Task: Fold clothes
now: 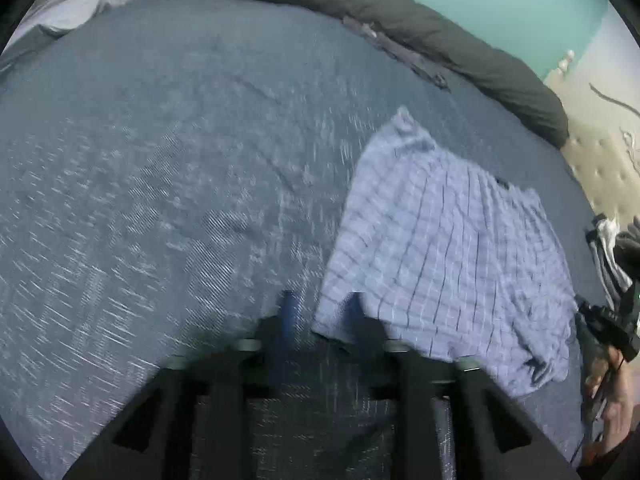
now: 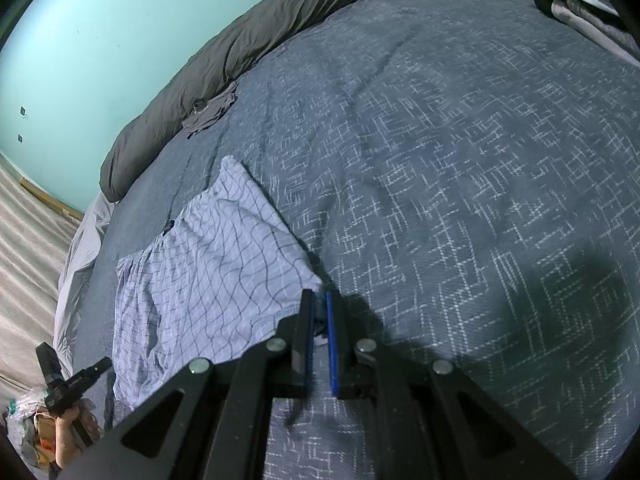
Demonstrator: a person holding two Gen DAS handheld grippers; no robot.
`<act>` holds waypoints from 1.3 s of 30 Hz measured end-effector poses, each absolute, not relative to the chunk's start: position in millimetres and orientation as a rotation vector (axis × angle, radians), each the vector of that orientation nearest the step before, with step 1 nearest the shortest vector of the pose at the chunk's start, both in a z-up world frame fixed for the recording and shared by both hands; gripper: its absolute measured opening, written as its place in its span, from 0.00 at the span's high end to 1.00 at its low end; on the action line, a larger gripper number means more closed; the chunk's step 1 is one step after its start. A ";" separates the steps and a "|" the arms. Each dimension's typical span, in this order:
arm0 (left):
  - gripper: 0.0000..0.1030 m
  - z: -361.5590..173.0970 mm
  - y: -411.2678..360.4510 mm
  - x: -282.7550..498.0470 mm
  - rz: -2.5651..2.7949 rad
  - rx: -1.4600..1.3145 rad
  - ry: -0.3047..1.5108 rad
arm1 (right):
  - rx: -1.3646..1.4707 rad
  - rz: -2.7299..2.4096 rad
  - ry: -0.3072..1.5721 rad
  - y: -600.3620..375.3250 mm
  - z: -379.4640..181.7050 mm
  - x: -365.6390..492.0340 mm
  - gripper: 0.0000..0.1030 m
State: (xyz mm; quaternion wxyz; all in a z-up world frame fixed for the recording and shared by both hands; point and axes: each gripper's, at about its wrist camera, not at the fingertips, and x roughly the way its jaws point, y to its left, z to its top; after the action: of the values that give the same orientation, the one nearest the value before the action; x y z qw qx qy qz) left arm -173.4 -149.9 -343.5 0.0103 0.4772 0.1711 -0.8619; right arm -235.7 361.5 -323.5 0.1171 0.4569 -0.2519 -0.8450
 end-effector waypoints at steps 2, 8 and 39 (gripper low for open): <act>0.59 -341.9 -145.8 -172.2 -2.713 1.501 0.524 | 1.338 -2.474 -0.739 360.9 -323.8 -235.5 0.95; 0.84 -335.7 -135.9 -174.1 -2.750 1.475 0.440 | 1.344 -2.472 -0.736 361.0 -325.0 -235.7 0.95; 0.73 -341.6 -115.9 -179.5 -2.853 1.576 0.426 | 1.346 -2.460 -0.752 360.0 -327.0 -238.9 0.95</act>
State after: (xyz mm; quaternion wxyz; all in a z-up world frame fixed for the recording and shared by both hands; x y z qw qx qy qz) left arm -179.5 -115.9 -341.6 -0.0725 0.4782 0.1292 -0.8657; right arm -238.9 360.0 -327.0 0.1188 0.4601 -0.2572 -0.8414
